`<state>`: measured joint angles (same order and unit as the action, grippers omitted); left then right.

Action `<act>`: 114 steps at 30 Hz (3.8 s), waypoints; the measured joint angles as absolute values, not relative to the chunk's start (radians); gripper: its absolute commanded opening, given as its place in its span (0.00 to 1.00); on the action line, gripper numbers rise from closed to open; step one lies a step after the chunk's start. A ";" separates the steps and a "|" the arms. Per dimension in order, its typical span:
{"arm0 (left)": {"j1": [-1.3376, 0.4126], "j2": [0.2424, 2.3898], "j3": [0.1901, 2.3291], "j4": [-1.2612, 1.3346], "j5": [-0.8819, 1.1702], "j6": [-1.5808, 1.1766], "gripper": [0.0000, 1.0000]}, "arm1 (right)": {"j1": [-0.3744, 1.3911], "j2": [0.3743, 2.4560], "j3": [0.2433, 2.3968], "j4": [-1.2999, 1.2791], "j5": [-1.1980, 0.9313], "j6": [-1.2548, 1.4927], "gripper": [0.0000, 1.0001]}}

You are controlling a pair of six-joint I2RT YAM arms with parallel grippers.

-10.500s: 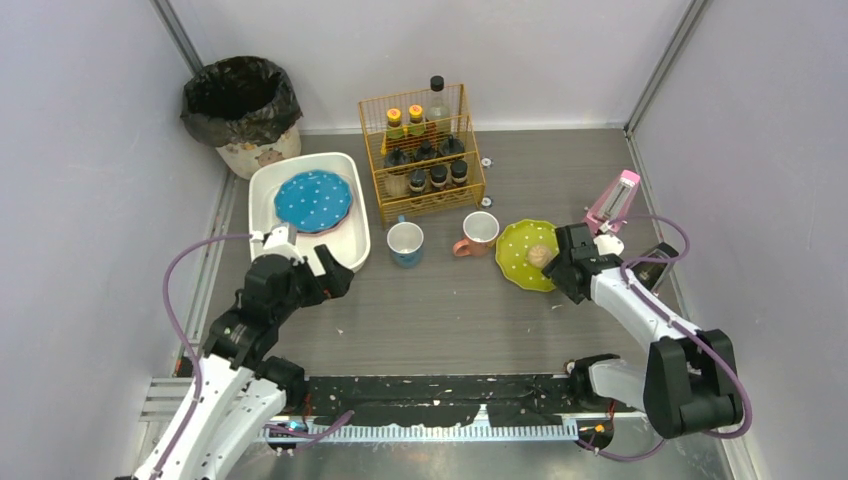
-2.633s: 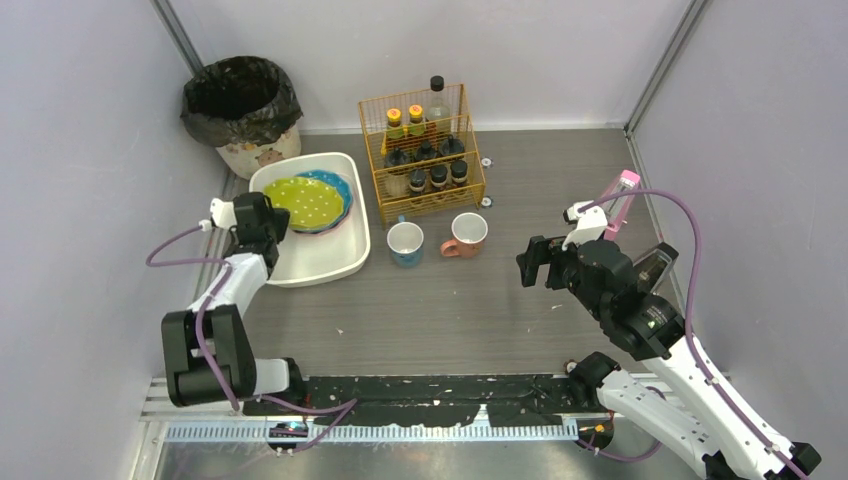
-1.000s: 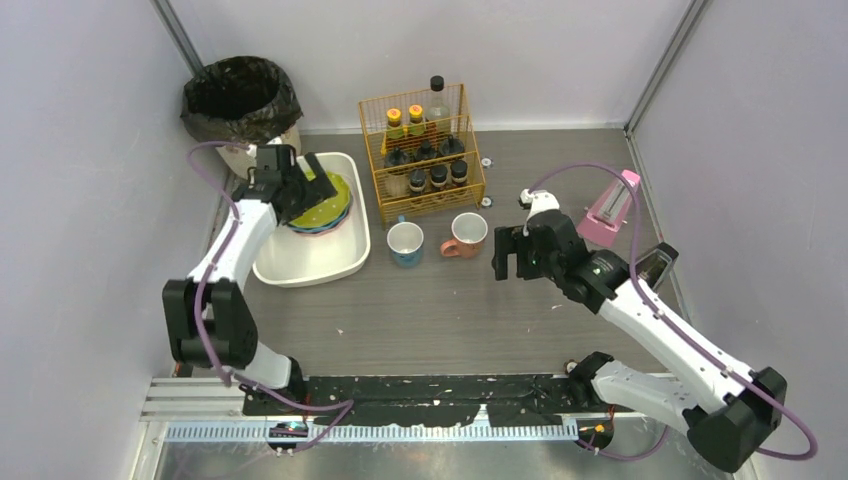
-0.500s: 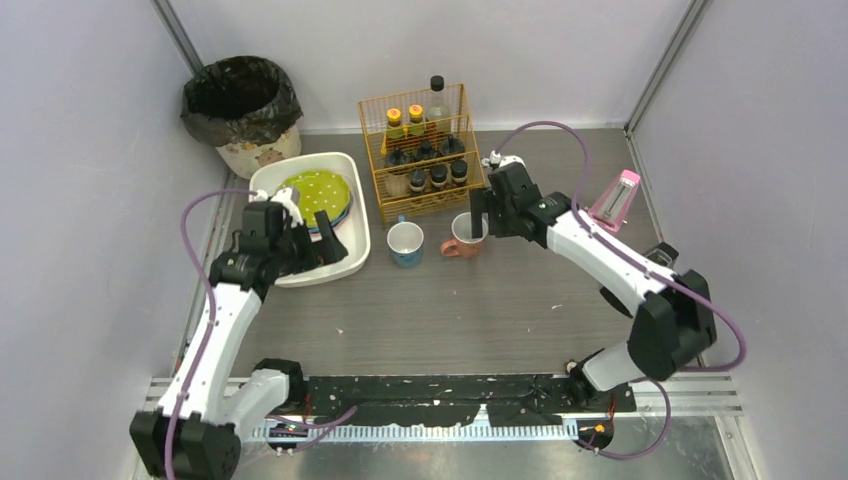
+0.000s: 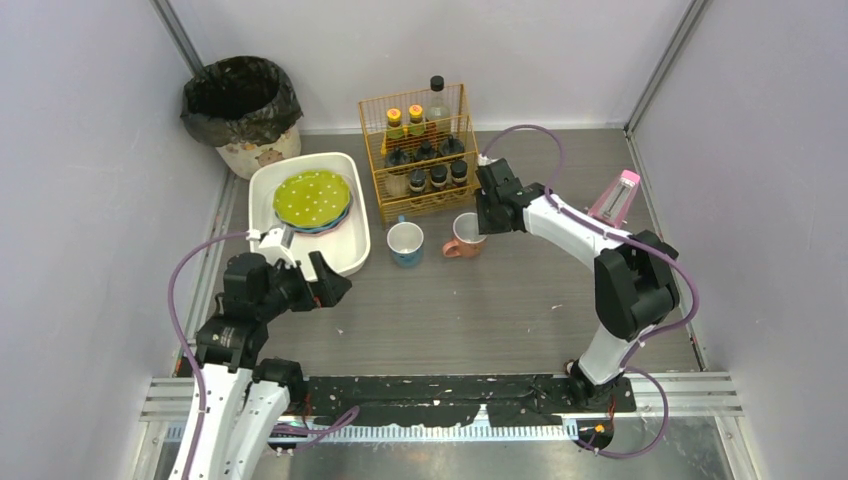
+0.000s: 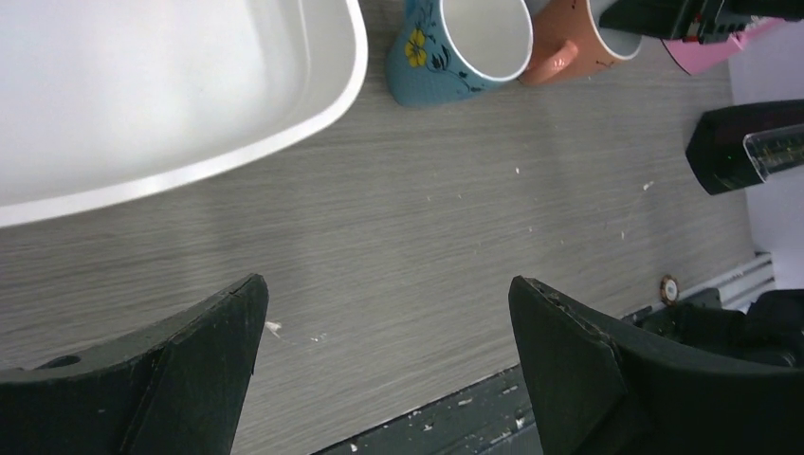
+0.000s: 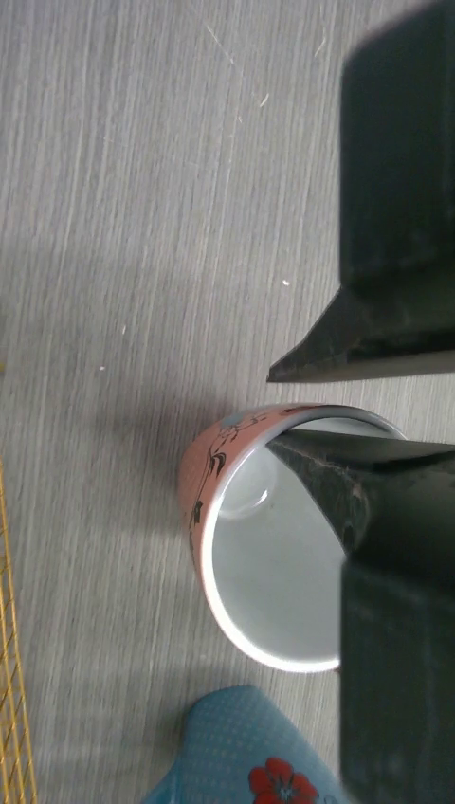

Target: Clear the kitchen counter

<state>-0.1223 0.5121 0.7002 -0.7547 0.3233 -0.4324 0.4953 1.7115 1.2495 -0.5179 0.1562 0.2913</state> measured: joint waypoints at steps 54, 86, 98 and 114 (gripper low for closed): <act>-0.516 1.028 0.800 0.406 0.595 -1.444 0.98 | 0.584 0.987 0.768 0.479 -0.419 0.582 0.05; -0.331 1.023 0.697 0.427 0.598 -1.419 0.00 | 0.595 0.941 0.763 0.353 -0.301 0.467 0.96; -0.270 0.989 1.024 -0.424 0.253 -0.704 0.00 | 0.595 0.781 0.763 0.012 -0.133 0.309 1.00; -0.059 1.215 1.116 -0.687 -0.092 -0.199 0.00 | 0.595 0.647 0.738 -0.137 -0.083 0.202 1.00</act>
